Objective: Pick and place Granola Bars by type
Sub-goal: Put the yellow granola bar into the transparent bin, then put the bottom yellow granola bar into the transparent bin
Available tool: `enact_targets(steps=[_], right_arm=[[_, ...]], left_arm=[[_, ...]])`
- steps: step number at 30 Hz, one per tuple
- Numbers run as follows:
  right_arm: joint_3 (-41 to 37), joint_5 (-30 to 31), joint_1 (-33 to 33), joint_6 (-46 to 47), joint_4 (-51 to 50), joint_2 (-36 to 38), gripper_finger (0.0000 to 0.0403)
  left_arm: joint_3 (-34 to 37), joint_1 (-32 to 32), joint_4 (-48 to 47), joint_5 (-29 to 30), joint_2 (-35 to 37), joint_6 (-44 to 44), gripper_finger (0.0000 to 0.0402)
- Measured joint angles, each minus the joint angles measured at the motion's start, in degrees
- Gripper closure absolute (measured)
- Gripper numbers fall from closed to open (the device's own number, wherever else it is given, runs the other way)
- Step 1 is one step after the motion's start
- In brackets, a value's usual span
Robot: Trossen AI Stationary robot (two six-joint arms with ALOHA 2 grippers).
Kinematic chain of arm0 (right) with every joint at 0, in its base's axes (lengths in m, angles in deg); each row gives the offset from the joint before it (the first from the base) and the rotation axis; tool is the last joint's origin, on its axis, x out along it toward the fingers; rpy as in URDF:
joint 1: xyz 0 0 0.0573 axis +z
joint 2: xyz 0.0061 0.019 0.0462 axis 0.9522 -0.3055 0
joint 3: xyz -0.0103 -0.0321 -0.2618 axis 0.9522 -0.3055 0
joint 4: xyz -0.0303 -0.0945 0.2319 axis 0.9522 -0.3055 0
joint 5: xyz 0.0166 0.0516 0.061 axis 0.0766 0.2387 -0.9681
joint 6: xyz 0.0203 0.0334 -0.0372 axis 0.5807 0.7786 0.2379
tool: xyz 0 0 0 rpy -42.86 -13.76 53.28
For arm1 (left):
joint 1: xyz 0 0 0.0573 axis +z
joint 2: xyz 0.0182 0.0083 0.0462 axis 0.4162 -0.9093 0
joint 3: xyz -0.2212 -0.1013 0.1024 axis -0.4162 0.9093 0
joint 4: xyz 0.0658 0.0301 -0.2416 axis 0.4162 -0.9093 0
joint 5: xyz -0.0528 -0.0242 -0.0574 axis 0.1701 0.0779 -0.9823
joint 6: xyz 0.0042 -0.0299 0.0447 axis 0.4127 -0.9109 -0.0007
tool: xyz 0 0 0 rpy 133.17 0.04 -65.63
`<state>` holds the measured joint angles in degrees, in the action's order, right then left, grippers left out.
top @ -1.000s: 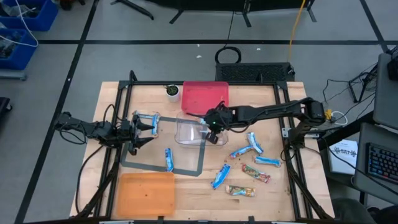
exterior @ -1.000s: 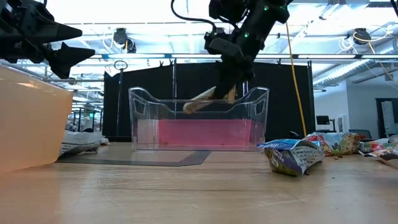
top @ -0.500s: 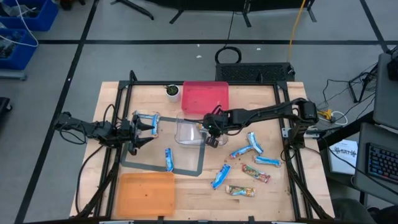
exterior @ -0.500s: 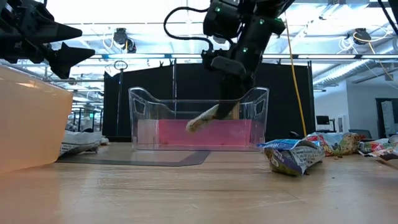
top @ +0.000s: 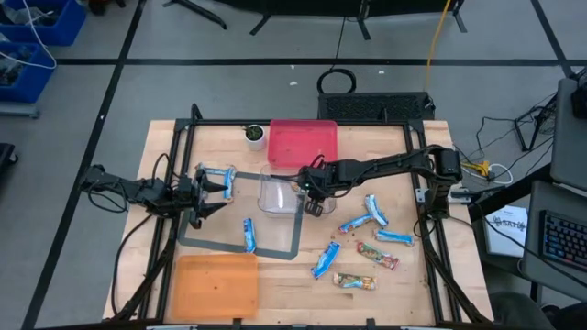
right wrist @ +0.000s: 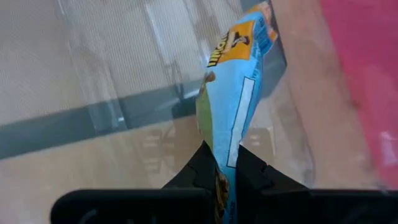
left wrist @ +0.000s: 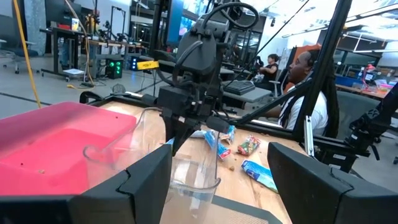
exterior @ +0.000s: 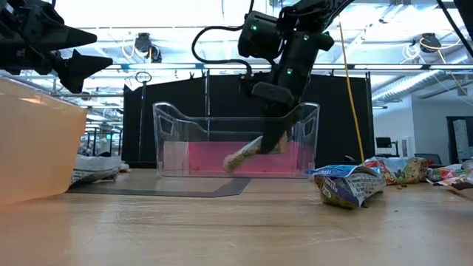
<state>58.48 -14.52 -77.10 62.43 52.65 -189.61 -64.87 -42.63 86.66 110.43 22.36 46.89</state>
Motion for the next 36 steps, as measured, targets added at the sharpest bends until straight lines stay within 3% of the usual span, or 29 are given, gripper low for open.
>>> enact_targets(steps=[7,16,31,36], right_arm=[[-0.01,-0.96,-0.02,-1.15,-0.14,-0.44,0.0384],[-0.14,-0.98,0.09,-1.77,0.38,0.02,0.0281],[-0.35,-2.45,0.11,-1.65,-0.93,2.09,0.0201],[2.76,-1.63,0.13,-0.36,-7.41,5.92,0.017]], left_arm=[[0.0,0.0,0.01,-0.02,0.0,-0.02,0.0133],[0.0,0.01,0.0,-0.02,0.0,-0.01,0.0133],[0.0,0.0,-0.01,-0.02,0.0,0.0,0.0133],[0.0,0.01,-0.01,-0.02,0.0,0.0,0.0133]])
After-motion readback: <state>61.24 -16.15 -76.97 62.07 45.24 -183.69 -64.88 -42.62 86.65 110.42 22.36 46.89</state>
